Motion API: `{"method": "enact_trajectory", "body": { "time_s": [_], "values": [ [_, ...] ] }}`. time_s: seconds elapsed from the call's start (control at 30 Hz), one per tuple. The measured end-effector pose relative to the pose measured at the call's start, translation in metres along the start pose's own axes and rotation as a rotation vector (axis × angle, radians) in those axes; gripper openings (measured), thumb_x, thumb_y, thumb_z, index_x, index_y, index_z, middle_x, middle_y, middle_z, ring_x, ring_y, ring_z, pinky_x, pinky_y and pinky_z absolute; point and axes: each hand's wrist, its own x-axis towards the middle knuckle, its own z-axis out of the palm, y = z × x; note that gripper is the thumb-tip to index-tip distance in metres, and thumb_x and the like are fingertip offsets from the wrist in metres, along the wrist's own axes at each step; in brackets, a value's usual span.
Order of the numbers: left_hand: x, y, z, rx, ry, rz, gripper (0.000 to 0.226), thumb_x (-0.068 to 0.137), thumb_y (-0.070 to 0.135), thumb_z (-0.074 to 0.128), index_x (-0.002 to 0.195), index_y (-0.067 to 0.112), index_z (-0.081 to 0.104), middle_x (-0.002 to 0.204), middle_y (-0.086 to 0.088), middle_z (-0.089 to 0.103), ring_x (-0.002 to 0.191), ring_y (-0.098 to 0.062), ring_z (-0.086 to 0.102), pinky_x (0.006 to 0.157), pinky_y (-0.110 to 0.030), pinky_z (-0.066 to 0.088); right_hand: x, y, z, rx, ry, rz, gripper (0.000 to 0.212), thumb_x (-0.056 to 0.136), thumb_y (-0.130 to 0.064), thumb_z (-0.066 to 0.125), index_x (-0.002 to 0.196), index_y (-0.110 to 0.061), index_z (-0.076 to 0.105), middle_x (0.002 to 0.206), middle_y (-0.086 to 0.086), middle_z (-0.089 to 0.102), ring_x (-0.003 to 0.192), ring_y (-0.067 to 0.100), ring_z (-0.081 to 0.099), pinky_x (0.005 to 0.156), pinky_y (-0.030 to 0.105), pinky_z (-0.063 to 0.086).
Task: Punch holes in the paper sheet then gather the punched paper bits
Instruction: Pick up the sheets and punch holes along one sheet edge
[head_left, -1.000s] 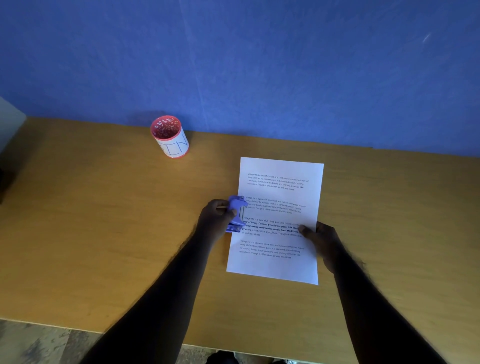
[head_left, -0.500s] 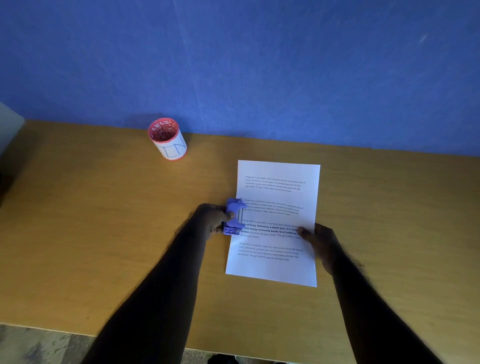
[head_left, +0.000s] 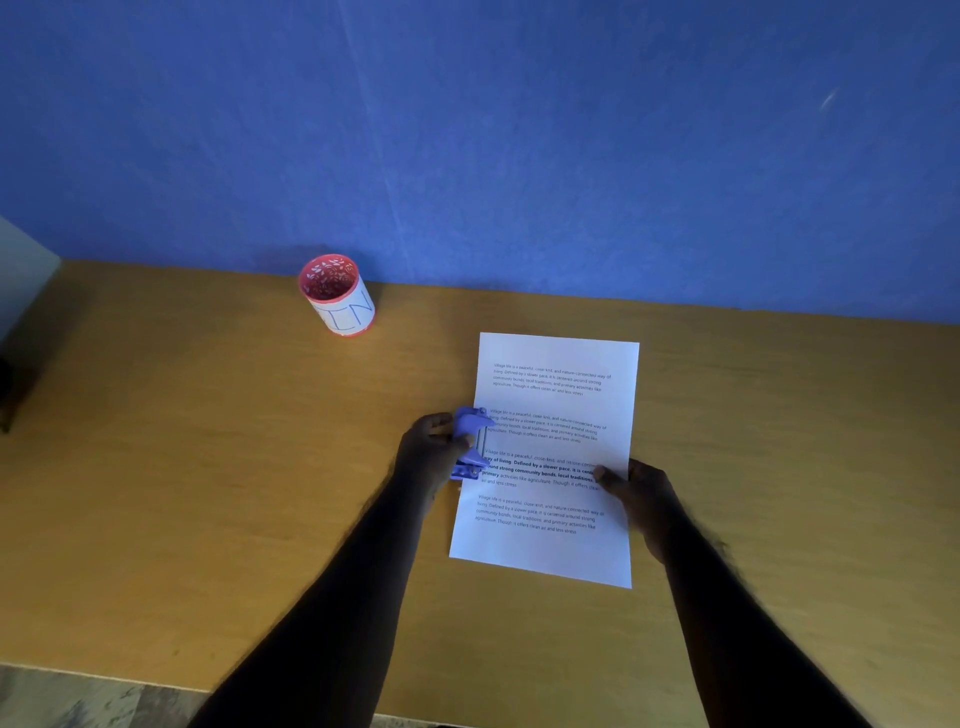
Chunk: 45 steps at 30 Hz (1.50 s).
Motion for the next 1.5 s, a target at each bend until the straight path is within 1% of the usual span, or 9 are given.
{"method": "enact_trajectory", "body": {
  "time_s": [0.2, 0.33, 0.5, 0.63, 0.87, 1.17, 1.3, 1.4, 1.5],
  "values": [
    [-0.002, -0.003, -0.009, 0.152, 0.025, 0.107, 0.017, 0.085, 0.022, 0.072, 0.087, 0.005, 0.071, 0.085, -0.016, 0.074, 0.071, -0.025, 0.063, 0.065, -0.035, 0.048, 0.001, -0.001, -0.003, 0.034, -0.021, 0.014, 0.008, 0.087, -0.013, 0.074, 0.094, -0.016, 0.075, 0.096, 0.005, 0.079, 0.091, 0.031, 0.073, 0.085, 0.049, 0.059],
    [0.003, -0.002, -0.03, 0.095, 0.046, 0.122, 0.01, 0.089, 0.022, 0.068, 0.09, 0.012, 0.07, 0.09, -0.014, 0.075, 0.084, -0.033, 0.072, 0.079, -0.046, 0.059, 0.002, -0.001, -0.003, 0.052, -0.027, 0.034, 0.011, 0.087, -0.012, 0.073, 0.097, -0.015, 0.074, 0.098, 0.007, 0.078, 0.092, 0.032, 0.073, 0.085, 0.049, 0.059],
    [0.015, -0.006, -0.076, 0.08, 0.101, 0.13, 0.014, 0.09, 0.021, 0.067, 0.1, 0.012, 0.069, 0.099, -0.016, 0.073, 0.095, -0.04, 0.07, 0.088, -0.059, 0.056, 0.002, -0.001, -0.004, 0.054, -0.033, 0.03, 0.014, 0.087, -0.013, 0.073, 0.101, -0.01, 0.074, 0.098, 0.007, 0.079, 0.088, 0.029, 0.074, 0.08, 0.044, 0.06],
    [0.022, -0.017, -0.107, 0.161, 0.206, 0.121, 0.023, 0.09, 0.023, 0.065, 0.107, 0.008, 0.068, 0.099, -0.016, 0.072, 0.095, -0.039, 0.069, 0.086, -0.056, 0.057, 0.001, -0.001, -0.003, 0.072, -0.036, 0.03, 0.017, 0.088, -0.01, 0.071, 0.105, -0.005, 0.072, 0.105, 0.016, 0.076, 0.098, 0.038, 0.071, 0.091, 0.054, 0.056],
    [0.023, -0.028, -0.121, 0.386, 0.294, 0.164, 0.021, 0.092, 0.027, 0.06, 0.101, 0.011, 0.069, 0.09, -0.009, 0.07, 0.083, -0.032, 0.065, 0.065, -0.034, 0.045, -0.001, 0.0, -0.003, 0.075, -0.035, 0.02, 0.019, 0.089, -0.007, 0.069, 0.107, -0.002, 0.071, 0.108, 0.019, 0.074, 0.094, 0.035, 0.07, 0.091, 0.054, 0.055],
    [0.022, -0.03, -0.115, 0.522, 0.351, 0.192, 0.025, 0.095, 0.028, 0.057, 0.104, 0.008, 0.068, 0.086, -0.001, 0.063, 0.08, -0.023, 0.058, 0.067, -0.031, 0.038, 0.001, 0.0, -0.003, 0.06, -0.034, 0.02, 0.017, 0.089, -0.009, 0.069, 0.106, -0.003, 0.071, 0.108, 0.019, 0.074, 0.098, 0.039, 0.069, 0.092, 0.056, 0.055],
    [0.02, -0.03, -0.111, 0.55, 0.389, 0.166, 0.027, 0.096, 0.028, 0.054, 0.106, 0.006, 0.067, 0.091, -0.008, 0.069, 0.078, -0.024, 0.058, 0.065, -0.031, 0.039, 0.0, -0.001, -0.002, 0.064, -0.035, 0.02, 0.018, 0.09, -0.009, 0.069, 0.107, -0.003, 0.071, 0.108, 0.019, 0.074, 0.098, 0.038, 0.069, 0.091, 0.055, 0.055],
    [0.016, -0.03, -0.106, 0.54, 0.408, 0.161, 0.03, 0.097, 0.025, 0.053, 0.115, 0.004, 0.064, 0.11, -0.017, 0.071, 0.091, -0.032, 0.062, 0.075, -0.035, 0.045, 0.0, 0.0, -0.004, 0.075, -0.042, 0.008, 0.018, 0.089, -0.009, 0.069, 0.106, -0.004, 0.071, 0.108, 0.018, 0.075, 0.095, 0.036, 0.071, 0.083, 0.048, 0.058],
    [0.005, -0.022, -0.102, 0.493, 0.47, 0.214, 0.045, 0.096, 0.019, 0.058, 0.138, 0.003, 0.051, 0.141, -0.018, 0.056, 0.129, -0.035, 0.052, 0.106, -0.04, 0.041, -0.001, -0.002, -0.006, 0.126, -0.054, -0.004, 0.014, 0.089, -0.009, 0.07, 0.103, -0.008, 0.072, 0.109, 0.015, 0.075, 0.087, 0.028, 0.072, 0.075, 0.039, 0.058]
  ]
}}
